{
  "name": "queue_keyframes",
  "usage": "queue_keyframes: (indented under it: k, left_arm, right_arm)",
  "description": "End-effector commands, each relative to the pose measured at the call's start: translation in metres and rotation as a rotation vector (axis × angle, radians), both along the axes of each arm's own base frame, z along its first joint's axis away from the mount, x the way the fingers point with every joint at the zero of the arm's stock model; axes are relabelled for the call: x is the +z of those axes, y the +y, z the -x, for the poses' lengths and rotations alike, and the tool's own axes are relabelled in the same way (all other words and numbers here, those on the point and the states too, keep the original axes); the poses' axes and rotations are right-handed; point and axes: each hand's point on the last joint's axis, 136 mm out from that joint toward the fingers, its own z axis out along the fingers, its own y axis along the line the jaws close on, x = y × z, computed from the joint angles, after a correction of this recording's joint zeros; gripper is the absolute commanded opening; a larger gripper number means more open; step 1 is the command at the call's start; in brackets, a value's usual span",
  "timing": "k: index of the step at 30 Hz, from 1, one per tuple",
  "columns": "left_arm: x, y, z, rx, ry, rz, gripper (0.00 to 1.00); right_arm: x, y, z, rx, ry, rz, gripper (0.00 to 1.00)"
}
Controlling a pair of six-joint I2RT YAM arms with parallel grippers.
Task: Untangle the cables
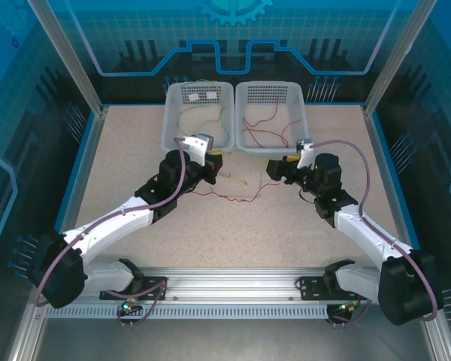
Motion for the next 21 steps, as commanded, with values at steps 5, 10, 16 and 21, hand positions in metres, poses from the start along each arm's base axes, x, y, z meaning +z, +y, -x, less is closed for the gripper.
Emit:
queue_keyframes:
  k: [5,10,16,21]
  left_arm:
    - [0.020,0.029,0.004,0.095,-0.116,0.054,0.00]
    - [0.022,0.038,0.004,0.109,-0.131,0.100,0.00]
    - [0.019,0.037,0.000,0.109,-0.137,0.094,0.00]
    - [0.021,0.035,-0.002,0.104,-0.148,0.088,0.00]
  right_arm:
    - [-0.014,-0.025,-0.010,-0.151,0.227,-0.184,0.82]
    - [-0.049,-0.015,0.001,-0.168,0.451,-0.283,0.80]
    - [-0.054,0.021,0.005,-0.083,0.522,-0.362,0.78]
    - [-0.068,0.038,-0.004,-0.092,0.580,-0.412,0.74]
